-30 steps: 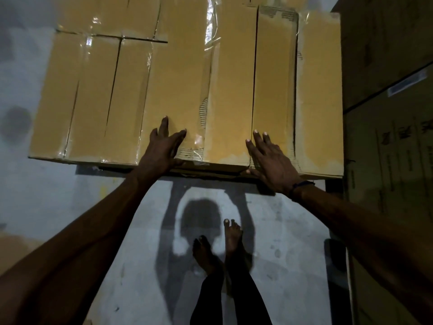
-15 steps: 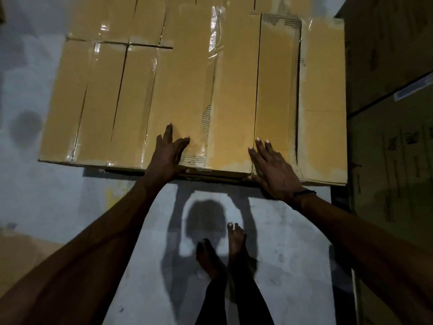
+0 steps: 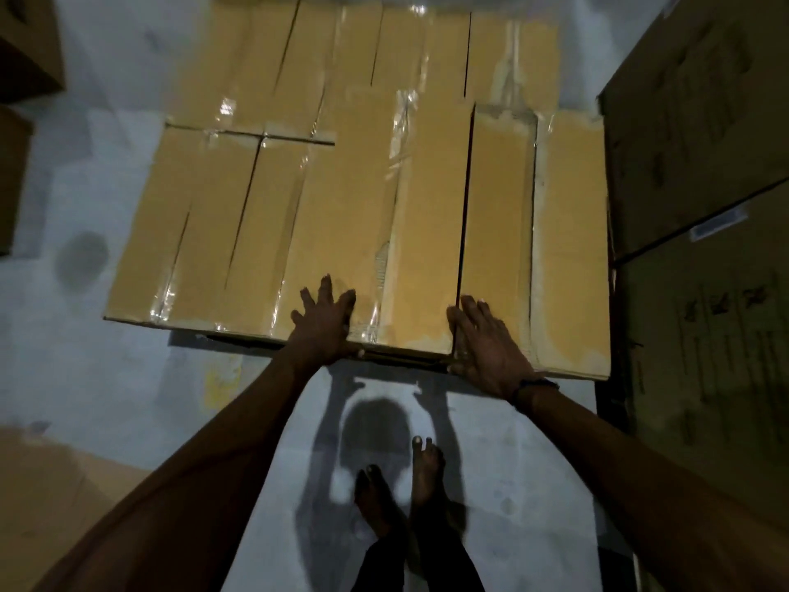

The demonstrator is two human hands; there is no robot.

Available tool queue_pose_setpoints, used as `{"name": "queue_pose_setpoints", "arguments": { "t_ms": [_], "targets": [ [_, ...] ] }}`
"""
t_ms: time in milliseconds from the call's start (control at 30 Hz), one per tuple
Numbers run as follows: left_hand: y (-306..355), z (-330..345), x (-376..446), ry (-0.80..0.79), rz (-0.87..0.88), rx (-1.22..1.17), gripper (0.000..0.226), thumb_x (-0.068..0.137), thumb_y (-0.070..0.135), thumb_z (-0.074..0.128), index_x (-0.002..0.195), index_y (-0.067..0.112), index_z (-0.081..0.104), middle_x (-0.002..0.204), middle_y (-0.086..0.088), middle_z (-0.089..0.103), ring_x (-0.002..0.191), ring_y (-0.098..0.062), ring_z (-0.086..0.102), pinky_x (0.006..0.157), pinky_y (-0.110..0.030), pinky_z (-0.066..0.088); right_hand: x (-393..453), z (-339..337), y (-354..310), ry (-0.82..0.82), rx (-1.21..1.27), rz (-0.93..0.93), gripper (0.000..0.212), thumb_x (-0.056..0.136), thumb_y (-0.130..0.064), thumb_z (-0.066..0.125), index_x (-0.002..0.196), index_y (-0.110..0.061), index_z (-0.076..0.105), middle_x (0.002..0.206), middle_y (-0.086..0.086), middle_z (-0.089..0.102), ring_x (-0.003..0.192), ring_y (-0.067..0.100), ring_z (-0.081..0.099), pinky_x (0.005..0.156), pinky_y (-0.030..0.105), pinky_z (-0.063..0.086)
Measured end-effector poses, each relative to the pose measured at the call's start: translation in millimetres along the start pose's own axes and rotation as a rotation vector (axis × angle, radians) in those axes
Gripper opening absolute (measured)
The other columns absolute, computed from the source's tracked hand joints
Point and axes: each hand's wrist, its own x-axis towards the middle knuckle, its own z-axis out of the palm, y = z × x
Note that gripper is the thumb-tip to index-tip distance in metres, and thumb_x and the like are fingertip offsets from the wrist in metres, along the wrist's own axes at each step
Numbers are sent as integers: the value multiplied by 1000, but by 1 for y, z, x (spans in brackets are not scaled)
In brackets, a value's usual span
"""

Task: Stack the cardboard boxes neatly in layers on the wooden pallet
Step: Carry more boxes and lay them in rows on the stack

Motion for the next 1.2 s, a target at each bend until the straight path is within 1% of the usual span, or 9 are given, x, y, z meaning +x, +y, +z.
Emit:
{"name": "queue_pose_setpoints", "arguments": {
  "t_ms": [133, 200, 267, 333, 467, 600, 867, 967, 1200],
  "targets": [
    [11, -20, -43, 219, 7, -229, 83, 82, 33, 84, 152, 17, 42, 168, -15, 16, 153, -42, 17, 115, -62, 33, -26, -44, -22, 81, 169, 17, 100, 91, -41, 75, 164, -18, 11, 172, 8, -3, 157, 33, -2, 128, 48, 12],
    [19, -38, -76, 328, 16, -370, 66, 85, 23, 83, 143, 12, 54, 162, -18, 31, 148, -35, 32, 115, -37, 37, -43, -73, -37, 103, 240, 14, 94, 91, -37, 75, 163, -19, 18, 172, 7, 0, 157, 32, 2, 127, 46, 15],
    [29, -59, -112, 414, -4, -476, 51, 87, 13, 80, 133, 6, 60, 153, -20, 42, 136, -33, 47, 97, -3, 31, -61, -102, -54, 139, 280, -3, 85, 93, -34, 73, 162, -20, 24, 172, 6, 4, 158, 30, 7, 127, 45, 18],
    [38, -80, -143, 458, -14, -537, 43, 88, 8, 78, 128, 2, 63, 144, -23, 50, 131, -33, 50, 88, 5, 27, -79, -130, -69, 179, 300, -36, 76, 96, -34, 70, 160, -22, 30, 172, 5, 8, 157, 26, 11, 126, 42, 21],
    [40, -113, -198, 546, -26, -588, 38, 88, 23, 75, 122, 10, 65, 132, -13, 58, 127, -31, 55, 97, -24, 36, -112, -181, -96, 207, 320, -86, 70, 97, -30, 69, 158, -25, 34, 172, 2, 10, 156, 23, 17, 121, 35, 23],
    [32, -139, -251, 646, -45, -696, 32, 90, 15, 76, 120, 15, 65, 132, -8, 58, 125, -25, 56, 98, -44, 51, -133, -223, -133, 241, 330, -136, 64, 96, -29, 70, 153, -24, 42, 170, 3, 19, 153, 23, 26, 114, 30, 26],
    [-49, -160, -323, 888, -285, -837, 27, 90, 20, 78, 113, 27, 68, 124, 5, 66, 112, -12, 62, 88, -45, 57, -109, -244, -247, 206, 340, -253, 57, 95, -32, 72, 148, -27, 49, 163, 0, 36, 149, 22, 33, 122, 43, 29],
    [-99, -171, -339, 954, -382, -925, 28, 87, 19, 80, 111, 27, 69, 117, 11, 64, 110, -6, 61, 89, -45, 57, -77, -239, -308, 175, 409, -301, 55, 93, -30, 74, 144, -27, 53, 156, -1, 46, 141, 23, 45, 112, 52, 43],
    [-247, -210, -373, 1050, -478, -1082, 24, 91, 23, 78, 113, 27, 69, 126, 10, 64, 116, -8, 63, 91, -27, 48, -1, -217, -491, 104, 498, -416, 52, 91, -26, 76, 139, -27, 57, 143, -7, 56, 122, 15, 56, 97, 43, 53]
  ]
}}
